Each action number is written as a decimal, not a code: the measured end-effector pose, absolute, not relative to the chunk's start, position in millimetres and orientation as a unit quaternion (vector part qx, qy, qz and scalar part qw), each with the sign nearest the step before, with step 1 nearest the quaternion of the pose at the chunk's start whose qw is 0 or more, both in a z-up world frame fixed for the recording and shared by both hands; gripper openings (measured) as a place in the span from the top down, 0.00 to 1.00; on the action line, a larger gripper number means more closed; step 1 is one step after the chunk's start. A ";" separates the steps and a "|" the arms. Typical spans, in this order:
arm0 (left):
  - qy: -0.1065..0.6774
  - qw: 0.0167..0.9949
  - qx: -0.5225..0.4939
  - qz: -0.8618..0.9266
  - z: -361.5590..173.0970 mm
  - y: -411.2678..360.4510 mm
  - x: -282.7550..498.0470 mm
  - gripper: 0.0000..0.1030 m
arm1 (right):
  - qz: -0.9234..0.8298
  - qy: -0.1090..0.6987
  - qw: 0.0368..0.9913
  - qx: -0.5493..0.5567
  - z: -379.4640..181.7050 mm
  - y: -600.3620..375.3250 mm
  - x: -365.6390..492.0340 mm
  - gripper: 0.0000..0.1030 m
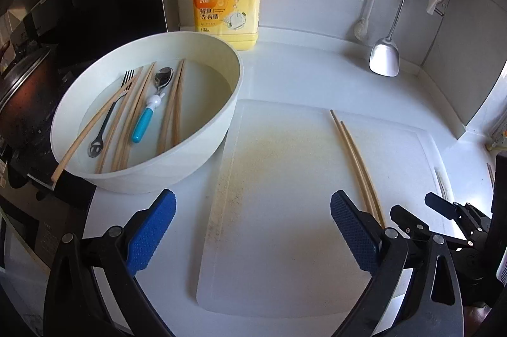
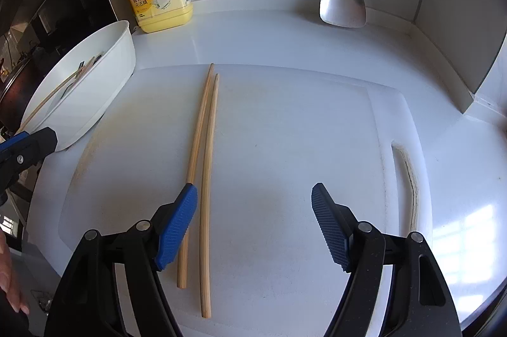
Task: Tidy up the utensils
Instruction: 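Withdraw both open tools from the basin back over the last two chopsticks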
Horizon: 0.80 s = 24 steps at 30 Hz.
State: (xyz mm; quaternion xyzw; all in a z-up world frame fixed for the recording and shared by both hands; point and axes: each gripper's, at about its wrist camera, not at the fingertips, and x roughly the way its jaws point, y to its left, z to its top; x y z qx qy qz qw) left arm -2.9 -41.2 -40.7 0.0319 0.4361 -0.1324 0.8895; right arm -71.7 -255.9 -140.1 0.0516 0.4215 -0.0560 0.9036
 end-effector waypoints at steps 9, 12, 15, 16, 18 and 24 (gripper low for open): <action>0.451 0.884 0.032 -0.120 -53.7 -42.8 -10.3 0.06 | -0.052 0.423 0.903 0.043 -149.3 -254.6 -65.0 0.31; 0.451 0.884 0.035 -0.119 -55.1 -44.5 -12.1 0.06 | -0.051 0.426 0.903 0.035 -152.1 -251.7 -63.1 0.31; 0.452 0.884 0.038 -0.118 -56.3 -45.3 -13.6 0.06 | -0.050 0.424 0.904 0.023 -152.9 -247.9 -62.1 0.31; 0.452 0.883 0.039 -0.118 -56.7 -45.6 -13.7 0.06 | -0.052 0.424 0.904 0.017 -153.0 -246.2 -61.9 0.31; 0.452 0.883 0.038 -0.117 -57.1 -45.8 -13.7 0.06 | -0.062 0.426 0.902 -0.002 -154.7 -243.5 -59.1 0.31; 0.454 0.883 0.039 -0.118 -57.9 -48.4 -11.8 0.06 | -0.069 0.412 0.909 -0.008 -155.2 -251.3 -54.2 0.31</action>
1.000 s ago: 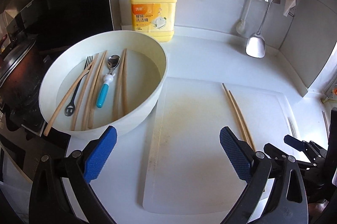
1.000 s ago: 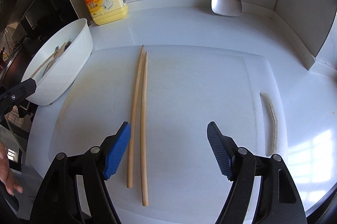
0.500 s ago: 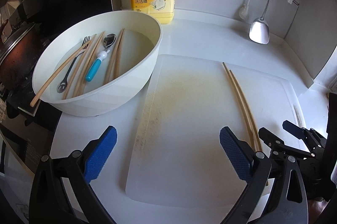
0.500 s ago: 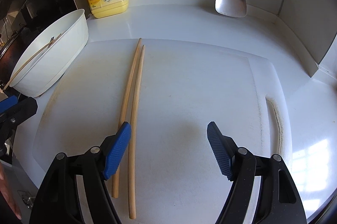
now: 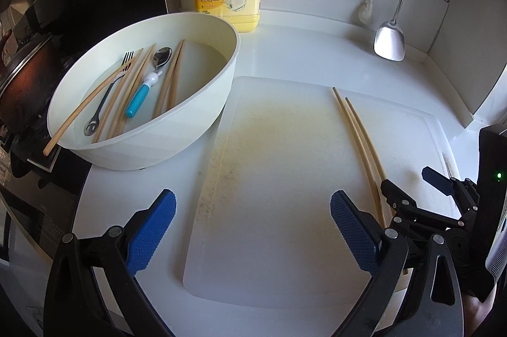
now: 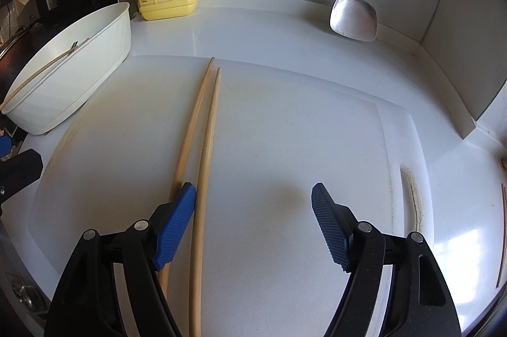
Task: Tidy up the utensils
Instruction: 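Withdraw both open tools from the basin back over the last two chopsticks, then close the right tool on one chopstick while the left tool closes on the other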
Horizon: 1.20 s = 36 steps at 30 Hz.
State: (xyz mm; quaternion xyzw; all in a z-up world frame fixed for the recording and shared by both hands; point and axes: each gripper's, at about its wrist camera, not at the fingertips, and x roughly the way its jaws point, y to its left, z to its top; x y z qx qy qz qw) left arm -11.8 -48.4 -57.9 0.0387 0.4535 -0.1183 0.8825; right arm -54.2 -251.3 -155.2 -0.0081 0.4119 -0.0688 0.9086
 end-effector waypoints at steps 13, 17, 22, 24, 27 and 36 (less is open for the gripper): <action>0.463 0.876 0.026 -0.133 -71.5 -88.9 -7.0 0.06 | -0.064 0.405 0.912 0.001 -158.7 -303.3 -53.1 0.31; 0.474 0.871 0.008 -0.128 -79.8 -104.6 -4.7 0.06 | -0.051 0.409 0.911 -0.017 -156.9 -315.9 -46.6 0.31; 0.473 0.872 0.007 -0.124 -88.0 -122.9 -4.5 0.06 | -0.036 0.410 0.911 -0.039 -154.6 -327.9 -37.8 0.31; 0.470 0.875 0.013 -0.117 -91.3 -128.9 -3.7 0.06 | -0.033 0.410 0.910 -0.047 -153.9 -330.5 -34.0 0.31; 0.473 0.874 0.014 -0.106 -98.2 -134.3 -1.1 0.06 | -0.021 0.413 0.909 -0.055 -153.8 -333.8 -30.8 0.27; 0.479 0.873 0.021 -0.089 -113.9 -145.9 1.5 0.06 | 0.018 0.425 0.903 -0.063 -154.3 -343.8 -22.2 0.19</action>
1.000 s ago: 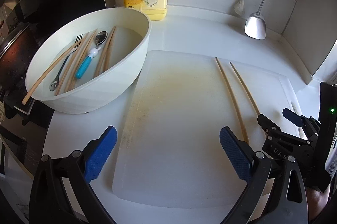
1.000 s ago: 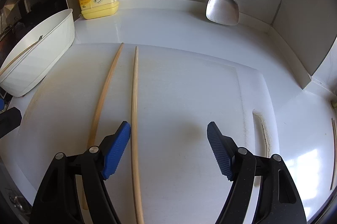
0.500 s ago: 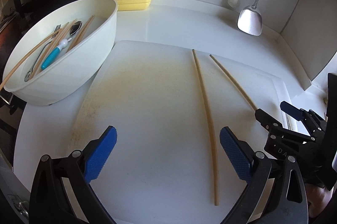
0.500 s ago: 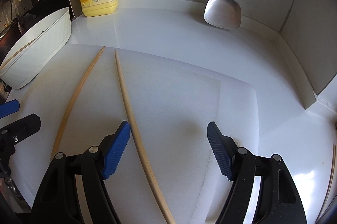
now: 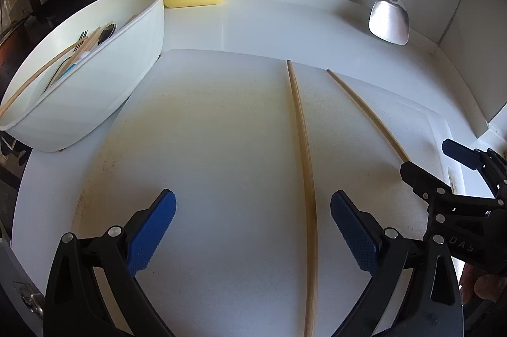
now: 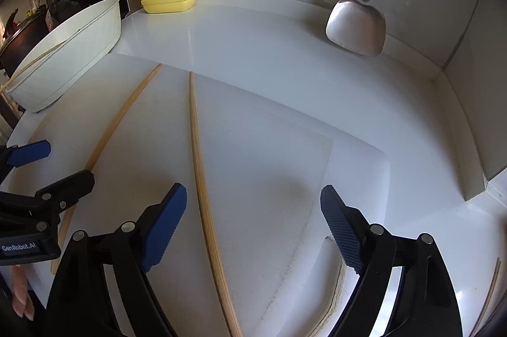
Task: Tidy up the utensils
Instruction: 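Close the right tool on one chopstick while the left tool closes on the other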
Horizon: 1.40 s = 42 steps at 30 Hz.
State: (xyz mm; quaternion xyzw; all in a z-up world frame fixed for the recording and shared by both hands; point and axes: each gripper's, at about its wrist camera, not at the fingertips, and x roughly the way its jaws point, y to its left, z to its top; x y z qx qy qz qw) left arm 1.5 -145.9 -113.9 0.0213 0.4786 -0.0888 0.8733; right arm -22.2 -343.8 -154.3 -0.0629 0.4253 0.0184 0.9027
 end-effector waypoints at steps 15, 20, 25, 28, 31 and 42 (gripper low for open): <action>0.463 0.880 0.039 -0.092 -113.3 -157.4 -2.8 0.20 | 0.026 0.399 0.909 -0.119 -151.5 -324.2 -24.9 0.32; 0.457 0.881 0.049 -0.112 -108.8 -166.3 -7.9 0.47 | 0.047 0.397 0.908 -0.127 -148.7 -310.0 -26.3 0.64; 0.462 0.876 0.054 -0.128 -106.9 -171.9 -7.9 0.91 | 0.051 0.390 0.906 -0.154 -149.2 -293.3 -30.1 0.88; 0.462 0.875 0.056 -0.135 -107.3 -171.9 -8.7 0.92 | 0.042 0.384 0.906 -0.171 -151.5 -285.1 -31.9 0.93; 0.467 0.871 0.055 -0.143 -107.3 -168.5 -9.1 0.93 | 0.037 0.387 0.909 -0.153 -150.7 -288.1 -32.2 0.94; 0.466 0.868 0.045 -0.167 -74.5 -133.9 -13.5 0.93 | 0.040 0.379 0.924 -0.029 -127.2 -291.5 -47.9 0.94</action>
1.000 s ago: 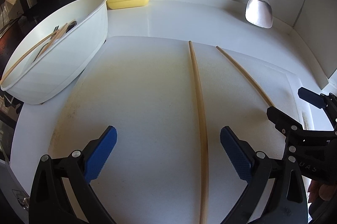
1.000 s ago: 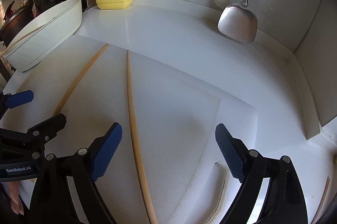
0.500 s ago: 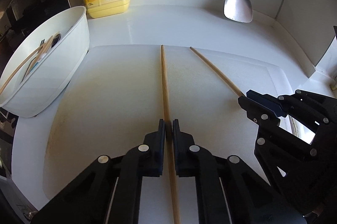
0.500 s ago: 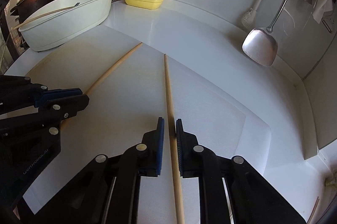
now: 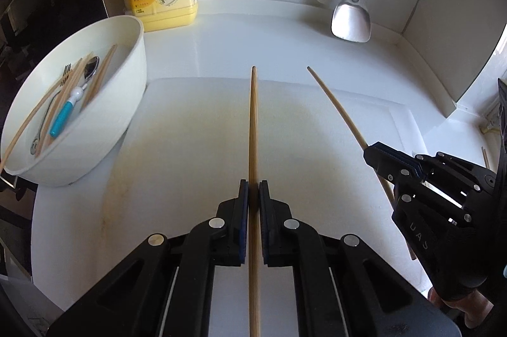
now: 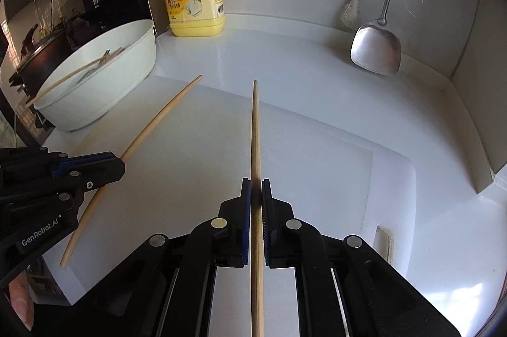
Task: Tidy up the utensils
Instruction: 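Close the right tool on one chopstick while the left tool closes on the other, then lift both held chopsticks and carry them over the white water basin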
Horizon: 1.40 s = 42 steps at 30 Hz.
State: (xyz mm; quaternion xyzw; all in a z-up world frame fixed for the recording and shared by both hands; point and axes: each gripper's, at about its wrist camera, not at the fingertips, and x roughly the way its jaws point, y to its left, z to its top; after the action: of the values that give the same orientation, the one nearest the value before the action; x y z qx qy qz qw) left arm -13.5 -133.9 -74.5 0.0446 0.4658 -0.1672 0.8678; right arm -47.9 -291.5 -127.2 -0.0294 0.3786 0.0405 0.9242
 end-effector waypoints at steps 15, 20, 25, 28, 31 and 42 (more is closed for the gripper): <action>0.415 0.902 0.007 -0.115 31.7 25.6 38.1 0.93 | 0.111 0.316 0.942 0.020 -30.2 -169.0 0.4 0.94; 0.432 0.897 0.012 -0.098 27.9 85.3 80.8 0.93 | 0.133 0.333 0.932 0.043 -24.7 -107.9 43.5 0.94; 0.466 0.879 0.011 -0.105 -1.4 122.3 116.9 0.93 | 0.134 0.368 0.919 0.047 -45.0 -56.3 84.9 0.94; 0.484 0.867 0.019 -0.117 -21.5 129.6 134.3 0.93 | 0.124 0.391 0.910 0.054 -61.7 -39.2 102.3 0.94; 0.505 0.854 0.022 -0.123 -40.1 133.8 147.6 0.92 | 0.111 0.413 0.901 0.070 -75.5 -31.1 115.5 0.94; 0.508 0.852 0.018 -0.127 -54.8 128.1 182.5 0.92 | 0.089 0.454 0.883 0.086 -96.3 -23.5 144.9 0.94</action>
State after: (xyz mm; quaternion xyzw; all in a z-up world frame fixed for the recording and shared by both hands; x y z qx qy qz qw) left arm 182.5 128.1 -54.8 0.0176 0.5082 -0.1273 0.8516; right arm 144.9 -23.5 -96.3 0.0861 0.4536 0.0889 0.8826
